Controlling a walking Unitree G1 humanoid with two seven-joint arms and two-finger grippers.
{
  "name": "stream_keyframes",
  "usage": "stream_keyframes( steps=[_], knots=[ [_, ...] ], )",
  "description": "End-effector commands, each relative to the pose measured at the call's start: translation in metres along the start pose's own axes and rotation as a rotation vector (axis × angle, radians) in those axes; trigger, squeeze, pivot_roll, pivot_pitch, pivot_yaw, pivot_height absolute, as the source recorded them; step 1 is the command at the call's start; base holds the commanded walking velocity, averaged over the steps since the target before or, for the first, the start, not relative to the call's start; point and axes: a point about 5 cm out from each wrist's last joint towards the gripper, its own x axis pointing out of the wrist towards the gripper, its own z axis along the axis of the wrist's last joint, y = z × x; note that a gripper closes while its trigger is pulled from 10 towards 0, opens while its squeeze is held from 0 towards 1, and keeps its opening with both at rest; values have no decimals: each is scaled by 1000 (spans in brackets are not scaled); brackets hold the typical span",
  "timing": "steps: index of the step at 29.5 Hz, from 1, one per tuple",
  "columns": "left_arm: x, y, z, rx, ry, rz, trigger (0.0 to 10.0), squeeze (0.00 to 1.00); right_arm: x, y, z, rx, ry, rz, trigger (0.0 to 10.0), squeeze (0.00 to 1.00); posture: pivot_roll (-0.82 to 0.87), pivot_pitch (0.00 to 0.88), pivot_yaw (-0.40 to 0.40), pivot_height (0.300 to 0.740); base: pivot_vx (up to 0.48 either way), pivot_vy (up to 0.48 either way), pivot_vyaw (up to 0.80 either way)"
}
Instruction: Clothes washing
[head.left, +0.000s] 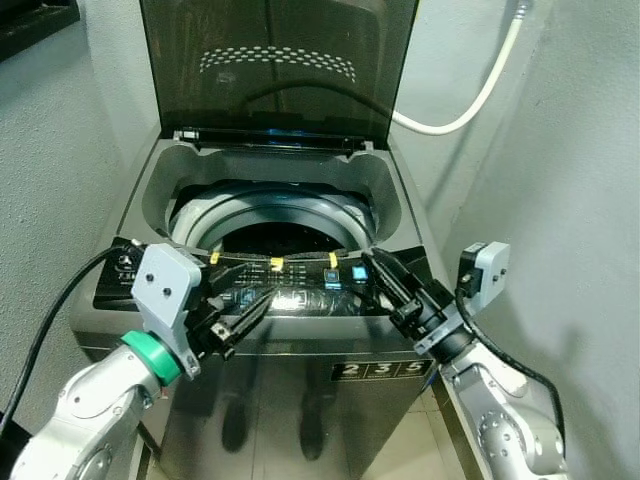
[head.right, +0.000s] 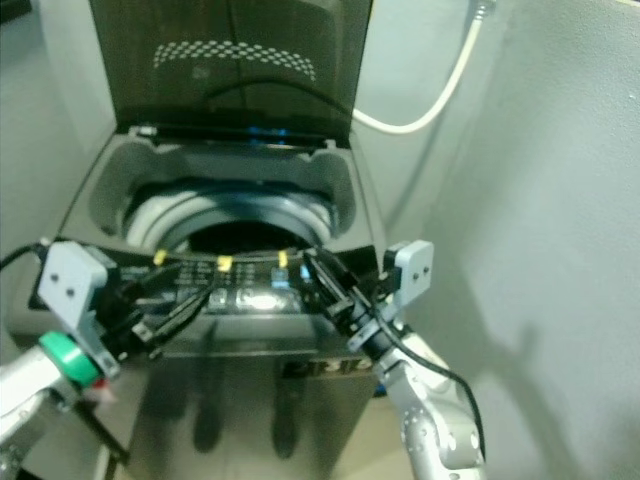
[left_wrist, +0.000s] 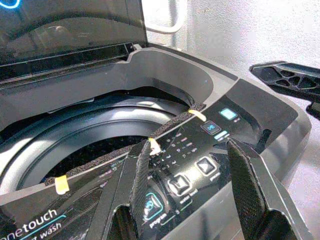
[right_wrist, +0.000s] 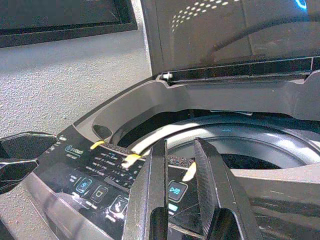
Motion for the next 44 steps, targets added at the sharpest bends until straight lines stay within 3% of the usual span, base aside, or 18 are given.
stream_keyframes(
  steps=[1, 44],
  knots=[
    [0, 0, -4, -3, 7, 3, 10000, 0, 1, 0, 0, -8, 9, -1, 10000, 0, 95, 0, -15, 740, -255, 0, 0],
    [1, 1, -4, 1, 8, 18, 10000, 0, 0, 1, -3, -43, 32, 6, 10000, 0, 94, 0, -13, 740, -312, 0, 0]
  ],
)
